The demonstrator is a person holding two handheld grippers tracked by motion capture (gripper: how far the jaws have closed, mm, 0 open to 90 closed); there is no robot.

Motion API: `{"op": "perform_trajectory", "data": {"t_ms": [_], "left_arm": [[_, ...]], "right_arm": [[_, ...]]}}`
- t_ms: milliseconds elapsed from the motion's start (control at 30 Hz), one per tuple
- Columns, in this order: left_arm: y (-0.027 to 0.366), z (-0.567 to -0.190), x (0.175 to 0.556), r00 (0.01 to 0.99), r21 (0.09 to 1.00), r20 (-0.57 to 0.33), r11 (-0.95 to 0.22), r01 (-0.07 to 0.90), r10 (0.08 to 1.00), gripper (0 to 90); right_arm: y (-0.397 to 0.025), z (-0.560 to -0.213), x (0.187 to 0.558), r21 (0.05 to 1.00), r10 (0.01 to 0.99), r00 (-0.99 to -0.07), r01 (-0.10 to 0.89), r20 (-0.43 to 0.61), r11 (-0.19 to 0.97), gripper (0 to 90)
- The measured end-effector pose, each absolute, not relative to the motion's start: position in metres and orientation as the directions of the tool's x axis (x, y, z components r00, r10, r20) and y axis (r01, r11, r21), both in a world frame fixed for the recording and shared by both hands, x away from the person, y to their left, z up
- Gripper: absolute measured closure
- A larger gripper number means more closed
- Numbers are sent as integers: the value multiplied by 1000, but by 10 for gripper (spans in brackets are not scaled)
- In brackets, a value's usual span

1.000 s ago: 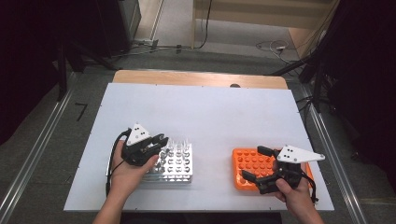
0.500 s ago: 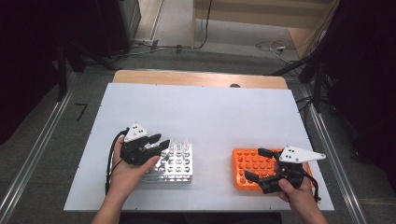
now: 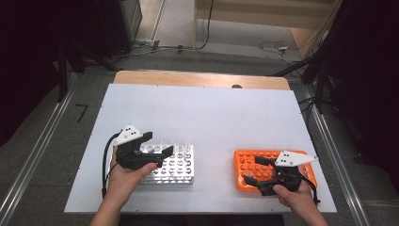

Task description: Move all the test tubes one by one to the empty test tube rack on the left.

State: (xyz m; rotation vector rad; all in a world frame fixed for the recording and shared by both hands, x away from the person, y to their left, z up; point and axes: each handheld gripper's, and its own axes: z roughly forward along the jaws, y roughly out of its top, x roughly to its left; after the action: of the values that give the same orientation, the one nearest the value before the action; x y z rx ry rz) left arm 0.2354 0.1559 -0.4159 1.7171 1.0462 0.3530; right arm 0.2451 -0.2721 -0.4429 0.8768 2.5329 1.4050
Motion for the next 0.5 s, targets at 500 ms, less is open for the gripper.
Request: {"op": "perform_trajectory", "data": {"t_ms": [500], "left_arm": [[149,-416,230,627,880,-260,-87,467,735,0]], "right_arm": [[-268,-462,246,762,502,-849,433,166,481,403]]}}
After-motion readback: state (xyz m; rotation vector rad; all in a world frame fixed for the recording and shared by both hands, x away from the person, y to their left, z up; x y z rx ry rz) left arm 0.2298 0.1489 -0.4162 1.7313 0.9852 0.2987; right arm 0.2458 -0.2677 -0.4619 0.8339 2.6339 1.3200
